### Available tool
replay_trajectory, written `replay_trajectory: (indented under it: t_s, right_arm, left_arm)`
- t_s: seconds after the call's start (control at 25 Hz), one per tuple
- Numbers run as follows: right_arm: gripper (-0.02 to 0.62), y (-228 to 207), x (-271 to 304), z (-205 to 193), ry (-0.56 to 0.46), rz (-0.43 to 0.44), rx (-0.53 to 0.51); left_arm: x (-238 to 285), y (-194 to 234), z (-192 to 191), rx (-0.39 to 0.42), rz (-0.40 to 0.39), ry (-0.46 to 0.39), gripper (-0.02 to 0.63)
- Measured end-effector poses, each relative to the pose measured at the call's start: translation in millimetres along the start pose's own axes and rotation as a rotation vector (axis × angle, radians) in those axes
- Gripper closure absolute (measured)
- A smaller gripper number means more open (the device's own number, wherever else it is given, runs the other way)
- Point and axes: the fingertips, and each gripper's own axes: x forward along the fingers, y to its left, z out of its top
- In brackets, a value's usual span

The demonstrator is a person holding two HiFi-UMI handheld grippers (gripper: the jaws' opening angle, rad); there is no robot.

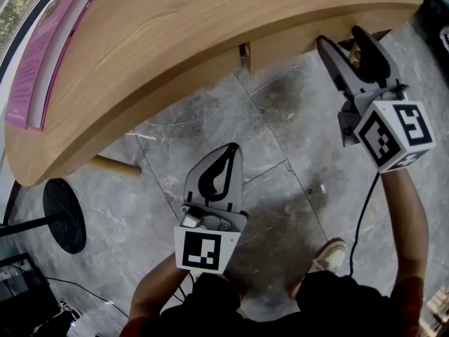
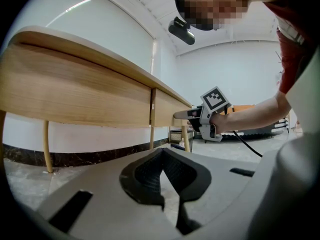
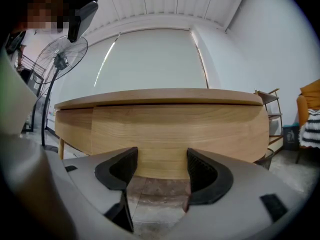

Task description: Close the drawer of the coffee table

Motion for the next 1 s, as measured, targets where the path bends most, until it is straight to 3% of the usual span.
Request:
replay_trajectory:
  t_s: [0.64, 1.0]
  right_arm:
    - [0.299, -1, 16, 2, -0.053, -0.012, -0.005]
    - [0.299, 5, -7, -9, -0.040, 0.002, -0.003]
  left_arm:
    - [1, 2, -5, 0.001, 0.002, 0.004, 0.600]
    - [-3, 8, -8, 0.013, 0.028, 0.008, 0.600]
